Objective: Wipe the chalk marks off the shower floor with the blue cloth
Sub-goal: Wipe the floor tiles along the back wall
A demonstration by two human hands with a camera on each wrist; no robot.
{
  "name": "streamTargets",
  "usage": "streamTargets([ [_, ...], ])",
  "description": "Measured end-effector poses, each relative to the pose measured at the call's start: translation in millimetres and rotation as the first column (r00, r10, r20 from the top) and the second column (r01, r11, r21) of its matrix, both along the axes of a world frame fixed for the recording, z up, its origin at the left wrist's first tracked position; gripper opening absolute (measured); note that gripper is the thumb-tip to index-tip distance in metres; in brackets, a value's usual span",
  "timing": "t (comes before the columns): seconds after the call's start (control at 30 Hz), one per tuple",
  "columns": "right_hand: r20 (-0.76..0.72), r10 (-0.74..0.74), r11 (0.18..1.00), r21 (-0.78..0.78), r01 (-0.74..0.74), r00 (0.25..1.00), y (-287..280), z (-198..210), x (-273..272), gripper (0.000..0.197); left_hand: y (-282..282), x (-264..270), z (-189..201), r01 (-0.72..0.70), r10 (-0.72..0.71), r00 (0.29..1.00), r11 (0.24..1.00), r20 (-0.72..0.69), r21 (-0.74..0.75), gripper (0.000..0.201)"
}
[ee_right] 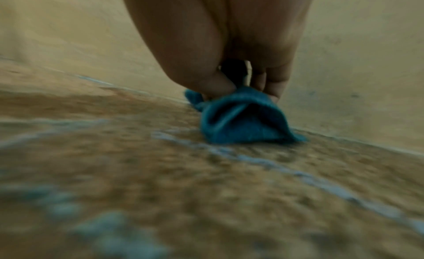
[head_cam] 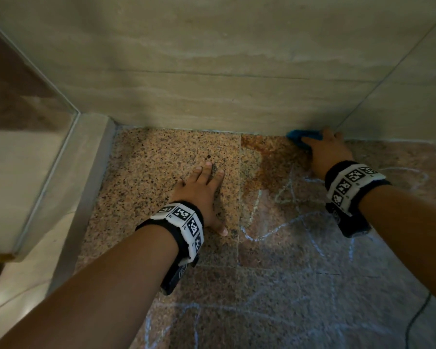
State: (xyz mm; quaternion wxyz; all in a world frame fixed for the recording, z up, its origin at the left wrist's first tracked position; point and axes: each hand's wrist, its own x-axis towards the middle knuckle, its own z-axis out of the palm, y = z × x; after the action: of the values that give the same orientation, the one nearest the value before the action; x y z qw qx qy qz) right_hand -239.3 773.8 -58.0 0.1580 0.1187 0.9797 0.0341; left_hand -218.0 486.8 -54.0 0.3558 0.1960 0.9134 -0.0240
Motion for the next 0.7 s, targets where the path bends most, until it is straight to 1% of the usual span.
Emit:
streamTargets([
  [0.07,0.008,-0.044,0.999,0.001,0.044,0.999,-10.8,1.7,0.7,0.053,0.2,-0.1,0.2,-0.005,0.005,1.000,1.000,0.003,0.000,0.137],
  [0.13,0.024,-0.037,0.999,-0.031,0.038,0.999,-31.7,1.9,-4.1,0.050,0.6,-0.2,0.3,-0.007,0.007,1.000,1.000,0.006,-0.001,0.137],
  [0.17,0.028,-0.005,0.998,-0.066,0.006,1.000,-44.1,0.1,-8.1,0.050,0.6,-0.2,0.5,-0.008,0.008,1.000,1.000,0.007,-0.001,0.137],
  [0.2,0.019,0.057,0.992,-0.115,-0.055,0.998,-56.4,-2.8,-12.9,0.049,0.7,-0.2,0.8,-0.008,0.008,1.000,1.000,0.007,-0.003,0.137],
  [0.27,-0.034,0.208,0.955,-0.208,-0.210,0.978,-78.6,-6.7,-20.7,0.047,0.9,0.2,1.0,-0.008,0.008,1.000,1.000,0.007,-0.009,0.137],
  [0.3,-0.041,0.257,0.939,-0.227,-0.260,0.965,-86.0,-6.7,-24.1,0.047,1.3,0.2,1.4,-0.008,0.008,1.000,1.000,0.004,-0.012,0.137],
  [0.37,-0.013,0.329,0.927,-0.185,-0.325,0.944,-91.6,-5.8,-28.6,0.051,1.3,0.4,2.3,-0.004,0.004,1.000,1.000,-0.002,-0.017,0.137],
  [0.47,-0.050,0.385,0.914,-0.121,-0.388,0.922,-75.6,-4.6,-27.0,0.053,0.9,1.1,3.1,-0.004,0.004,1.000,1.000,-0.005,-0.013,0.137],
  [0.5,-0.052,0.367,0.921,-0.118,-0.371,0.929,-65.7,-5.1,-25.6,0.053,0.8,1.2,3.0,-0.006,0.006,1.000,1.000,-0.005,-0.010,0.137],
  [0.57,-0.035,0.267,0.952,-0.142,-0.270,0.963,-45.0,-6.8,-22.1,0.053,0.3,1.3,3.1,-0.009,0.009,1.000,1.000,0.000,-0.006,0.137],
  [0.67,-0.027,0.173,0.981,-0.079,-0.175,0.985,-12.2,-7.7,-12.2,0.055,0.7,0.8,3.4,-0.011,0.011,1.000,1.000,0.011,-0.003,0.136],
  [0.7,-0.031,0.115,0.990,-0.073,-0.117,0.993,-0.9,-7.2,-8.9,0.056,0.9,0.5,3.5,-0.010,0.010,1.000,1.000,0.014,-0.003,0.136],
])
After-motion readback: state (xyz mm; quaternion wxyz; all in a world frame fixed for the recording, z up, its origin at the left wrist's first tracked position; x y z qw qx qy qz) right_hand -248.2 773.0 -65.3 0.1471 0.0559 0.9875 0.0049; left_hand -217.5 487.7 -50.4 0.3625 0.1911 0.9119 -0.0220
